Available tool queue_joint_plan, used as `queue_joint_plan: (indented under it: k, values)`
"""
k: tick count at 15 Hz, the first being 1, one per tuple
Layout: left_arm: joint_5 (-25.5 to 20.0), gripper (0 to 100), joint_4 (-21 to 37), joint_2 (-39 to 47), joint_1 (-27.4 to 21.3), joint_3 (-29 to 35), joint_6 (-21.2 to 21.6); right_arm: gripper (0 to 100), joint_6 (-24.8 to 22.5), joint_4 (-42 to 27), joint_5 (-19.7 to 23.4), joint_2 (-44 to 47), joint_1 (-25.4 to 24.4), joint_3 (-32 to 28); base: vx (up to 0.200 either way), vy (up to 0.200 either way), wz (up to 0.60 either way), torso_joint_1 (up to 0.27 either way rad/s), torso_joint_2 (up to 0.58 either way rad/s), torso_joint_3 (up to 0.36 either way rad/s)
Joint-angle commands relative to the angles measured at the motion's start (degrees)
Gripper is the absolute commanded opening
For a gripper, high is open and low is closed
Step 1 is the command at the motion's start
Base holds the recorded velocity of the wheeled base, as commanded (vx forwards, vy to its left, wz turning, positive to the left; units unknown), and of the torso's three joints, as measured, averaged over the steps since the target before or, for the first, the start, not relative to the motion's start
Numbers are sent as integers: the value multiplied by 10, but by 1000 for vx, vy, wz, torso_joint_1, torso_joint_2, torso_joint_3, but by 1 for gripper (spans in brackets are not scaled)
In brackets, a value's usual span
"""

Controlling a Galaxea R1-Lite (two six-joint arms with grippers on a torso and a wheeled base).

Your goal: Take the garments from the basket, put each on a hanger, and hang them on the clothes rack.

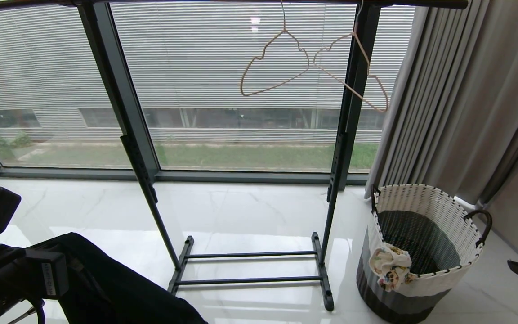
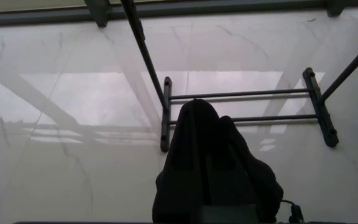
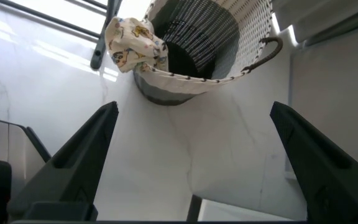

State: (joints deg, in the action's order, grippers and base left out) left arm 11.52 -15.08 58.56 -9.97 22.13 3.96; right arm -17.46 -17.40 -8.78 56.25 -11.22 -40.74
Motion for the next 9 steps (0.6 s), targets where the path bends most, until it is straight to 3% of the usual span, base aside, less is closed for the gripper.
queue_joint_plan:
  k: [1, 9]
  values:
    - [0, 0, 0, 1, 0, 0, 0, 100, 0, 12, 0, 2, 0, 8, 0, 0, 0, 0, 0, 0]
    - [3, 0, 0, 1, 0, 0, 0, 100, 2, 73, 0, 2, 0, 22, 0, 0, 0, 0, 0, 0]
